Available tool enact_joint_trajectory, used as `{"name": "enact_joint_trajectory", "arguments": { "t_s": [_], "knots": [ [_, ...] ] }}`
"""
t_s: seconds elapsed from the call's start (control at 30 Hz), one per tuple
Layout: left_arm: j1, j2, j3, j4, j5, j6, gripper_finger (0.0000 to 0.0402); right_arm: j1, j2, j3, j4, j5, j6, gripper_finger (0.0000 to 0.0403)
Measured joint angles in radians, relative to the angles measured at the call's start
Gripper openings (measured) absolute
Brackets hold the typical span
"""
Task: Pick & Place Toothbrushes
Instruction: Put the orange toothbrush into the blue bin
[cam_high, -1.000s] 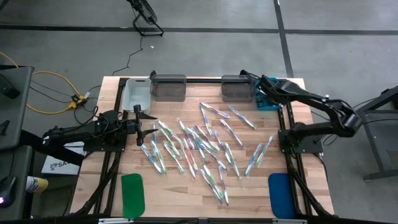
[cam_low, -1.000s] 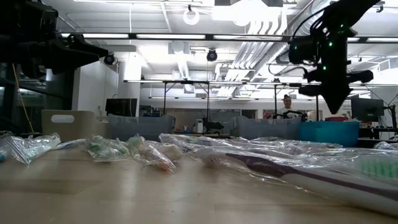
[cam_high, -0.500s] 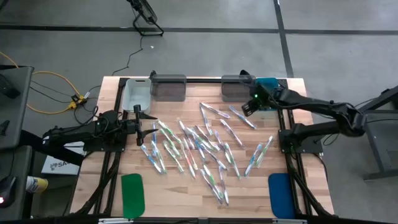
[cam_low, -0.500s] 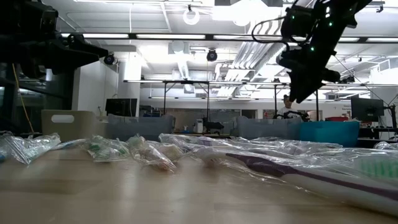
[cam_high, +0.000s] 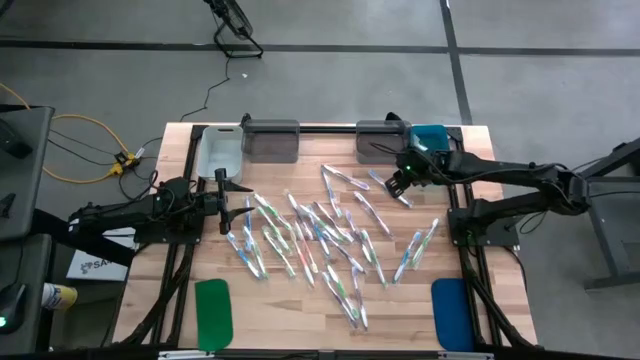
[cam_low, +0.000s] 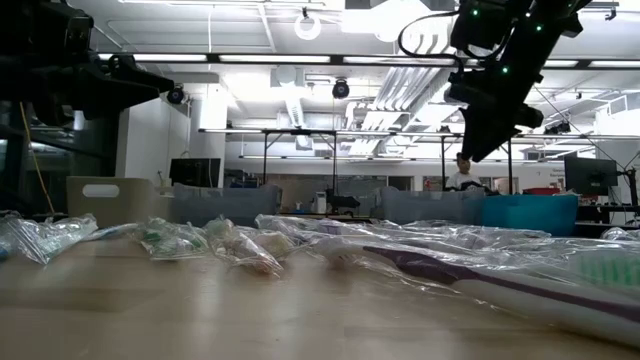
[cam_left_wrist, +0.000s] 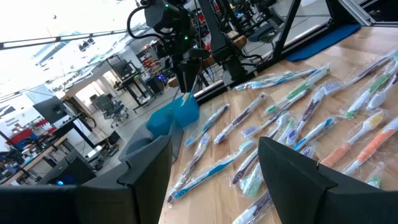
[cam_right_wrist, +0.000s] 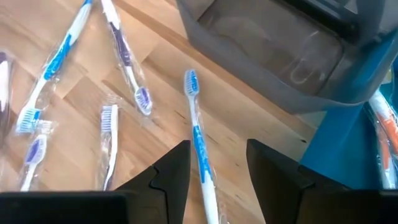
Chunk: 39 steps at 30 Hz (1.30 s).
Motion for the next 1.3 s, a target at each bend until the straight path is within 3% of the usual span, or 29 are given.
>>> {"name": "enact_joint_trajectory", "arguments": {
  "t_s": [0.27,0.63,1.07,1.3],
  "knots": [
    [0.000,0.000,0.000,0.000,0.000,0.000,0.0232,-0.001,-0.005,0.000,-0.023,0.079,-0.069,0.0149],
    [0.000,0.000,0.000,0.000,0.000,0.000,0.0232,0.005,-0.025,-0.006,-0.099,0.082,-0.081,0.0149],
    [0.000,0.000,0.006,-0.011,0.000,0.000,0.0232,0.088,-0.323,-0.194,-0.042,0.086,0.020,0.0149],
    [0.000,0.000,0.006,-0.016,0.000,0.000,0.0232,0.159,-0.419,-0.264,0.057,0.124,0.044,0.0149]
  ]
}}
